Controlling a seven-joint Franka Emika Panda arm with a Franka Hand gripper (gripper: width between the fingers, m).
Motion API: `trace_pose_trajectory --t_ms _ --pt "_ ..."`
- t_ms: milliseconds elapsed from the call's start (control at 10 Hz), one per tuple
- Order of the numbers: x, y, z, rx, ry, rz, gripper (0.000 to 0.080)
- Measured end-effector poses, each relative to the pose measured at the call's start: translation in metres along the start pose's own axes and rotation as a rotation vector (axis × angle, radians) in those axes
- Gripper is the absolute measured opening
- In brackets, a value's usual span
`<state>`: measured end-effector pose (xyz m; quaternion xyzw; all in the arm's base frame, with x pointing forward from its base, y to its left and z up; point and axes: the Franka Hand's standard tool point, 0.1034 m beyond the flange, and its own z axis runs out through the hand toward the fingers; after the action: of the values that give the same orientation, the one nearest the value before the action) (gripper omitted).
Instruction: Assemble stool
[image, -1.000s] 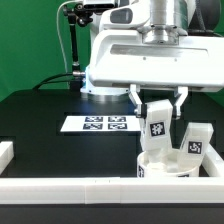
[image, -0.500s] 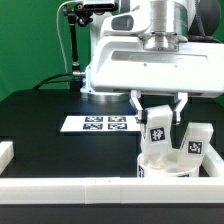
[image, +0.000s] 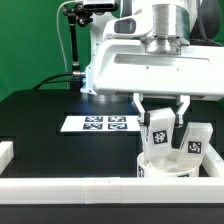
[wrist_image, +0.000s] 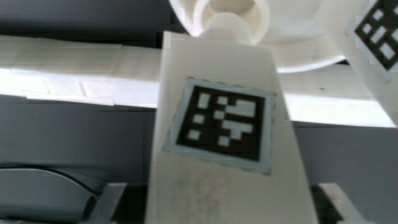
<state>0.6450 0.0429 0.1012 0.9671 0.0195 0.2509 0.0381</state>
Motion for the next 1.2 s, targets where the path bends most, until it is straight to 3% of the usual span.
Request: trace_pose_trajectory --t_ms 700,1200 --pt "0.003 -0.001 -0.002 0.002 0.006 -0.003 0.0327" --pt "-0.009 -0.004 -0.004 0.005 -0.003 -0.008 0.0327"
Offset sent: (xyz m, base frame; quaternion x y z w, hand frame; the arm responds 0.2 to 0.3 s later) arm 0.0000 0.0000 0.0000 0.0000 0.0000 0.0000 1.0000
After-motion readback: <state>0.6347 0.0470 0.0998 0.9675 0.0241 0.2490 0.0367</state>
